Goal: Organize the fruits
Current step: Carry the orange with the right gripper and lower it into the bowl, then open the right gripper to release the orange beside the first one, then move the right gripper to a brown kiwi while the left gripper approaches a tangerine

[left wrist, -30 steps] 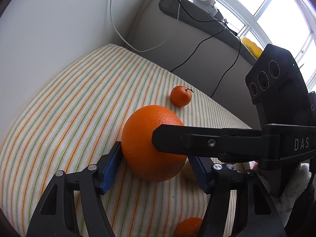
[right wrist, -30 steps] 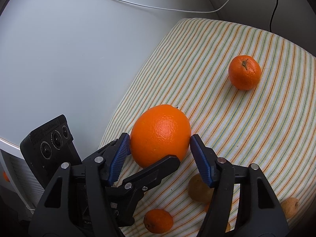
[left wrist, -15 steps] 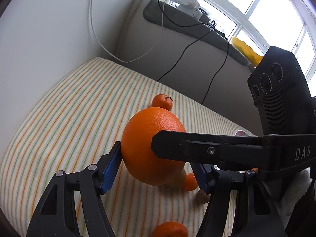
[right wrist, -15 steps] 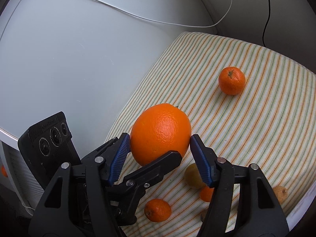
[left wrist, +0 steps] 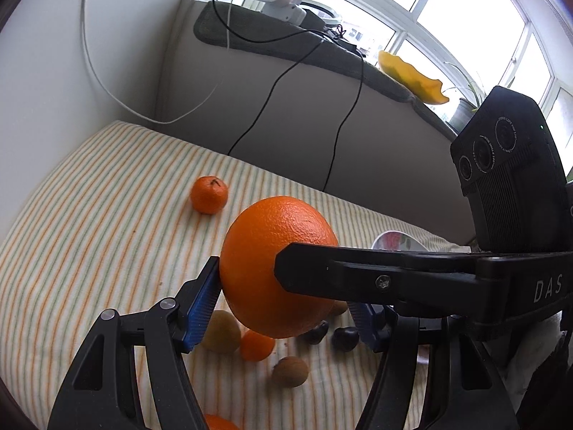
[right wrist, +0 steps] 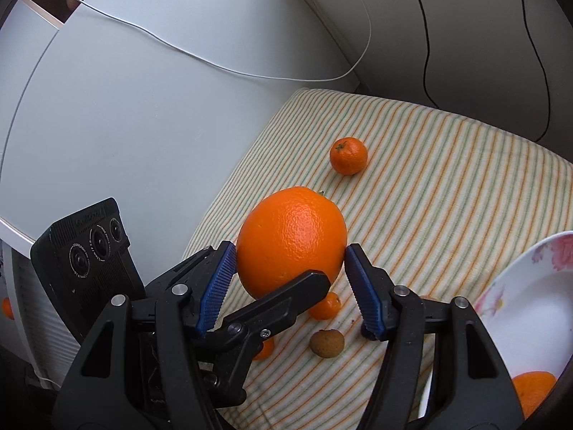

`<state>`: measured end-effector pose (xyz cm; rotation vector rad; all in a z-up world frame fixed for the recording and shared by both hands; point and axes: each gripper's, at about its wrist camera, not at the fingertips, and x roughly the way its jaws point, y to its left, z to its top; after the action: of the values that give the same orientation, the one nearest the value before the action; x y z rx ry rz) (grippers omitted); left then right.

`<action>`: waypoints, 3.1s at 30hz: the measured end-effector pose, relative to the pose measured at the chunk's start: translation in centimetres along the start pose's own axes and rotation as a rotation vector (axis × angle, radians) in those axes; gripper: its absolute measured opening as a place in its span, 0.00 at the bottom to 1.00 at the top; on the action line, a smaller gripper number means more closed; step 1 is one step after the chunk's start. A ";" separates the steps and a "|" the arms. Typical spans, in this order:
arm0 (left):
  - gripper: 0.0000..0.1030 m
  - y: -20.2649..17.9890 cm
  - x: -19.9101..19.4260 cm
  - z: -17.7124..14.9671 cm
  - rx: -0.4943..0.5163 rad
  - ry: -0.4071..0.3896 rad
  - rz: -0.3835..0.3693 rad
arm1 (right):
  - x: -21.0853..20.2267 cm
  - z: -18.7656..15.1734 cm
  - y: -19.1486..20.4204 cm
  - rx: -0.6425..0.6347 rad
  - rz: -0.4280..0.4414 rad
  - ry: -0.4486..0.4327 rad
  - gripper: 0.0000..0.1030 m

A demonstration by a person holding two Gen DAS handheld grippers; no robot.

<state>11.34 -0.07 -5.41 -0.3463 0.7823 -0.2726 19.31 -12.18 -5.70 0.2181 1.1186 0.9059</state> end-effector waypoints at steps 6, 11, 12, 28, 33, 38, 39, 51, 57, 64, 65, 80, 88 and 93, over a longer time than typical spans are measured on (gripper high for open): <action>0.63 -2.9 1.4 0.2 0.030 0.012 -0.036 | -3.0 -1.0 -1.6 0.016 -0.025 -0.034 0.64; 0.63 -5.2 2.7 0.3 0.055 0.026 -0.064 | -5.2 -1.3 -3.6 0.041 -0.048 -0.065 0.64; 0.63 -5.6 2.9 0.4 0.060 0.030 -0.069 | -5.6 -1.5 -3.9 0.045 -0.053 -0.070 0.64; 0.63 -10.2 7.5 0.2 0.130 0.112 -0.104 | -9.6 -3.4 -9.2 0.138 -0.090 -0.113 0.64; 0.64 -11.1 8.5 0.3 0.144 0.129 -0.109 | -10.5 -3.7 -10.5 0.159 -0.098 -0.121 0.64; 0.64 -11.8 9.3 0.4 0.156 0.138 -0.109 | -10.6 -3.7 -11.2 0.173 -0.099 -0.122 0.64; 0.64 -11.9 9.4 0.3 0.160 0.140 -0.107 | -10.6 -3.7 -11.4 0.177 -0.099 -0.121 0.64; 0.70 -13.1 9.6 -0.3 0.208 0.137 -0.069 | -12.1 -3.7 -11.6 0.195 -0.118 -0.195 0.64; 0.71 -12.8 8.8 -0.5 0.201 0.125 -0.065 | -13.4 -4.0 -11.5 0.195 -0.134 -0.231 0.70; 0.71 -11.6 6.7 -0.6 0.196 0.092 -0.052 | -13.9 -4.7 -10.9 0.186 -0.144 -0.240 0.70; 0.71 -11.4 6.4 -0.6 0.195 0.087 -0.051 | -14.0 -4.8 -10.8 0.182 -0.146 -0.241 0.70; 0.71 -9.4 0.3 -2.0 0.185 -0.016 -0.038 | -13.9 -6.2 -6.6 0.089 -0.177 -0.258 0.70; 0.71 -6.4 -3.6 -3.4 0.169 -0.063 0.007 | -12.9 -7.4 -4.0 -0.004 -0.198 -0.263 0.70; 0.71 -4.3 -5.7 -4.7 0.160 -0.068 0.056 | -12.2 -7.9 -2.4 -0.063 -0.211 -0.253 0.70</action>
<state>3.58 -2.91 -3.16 -0.1813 0.6968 -0.2676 12.29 -24.64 -2.41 0.1548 0.8590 0.7031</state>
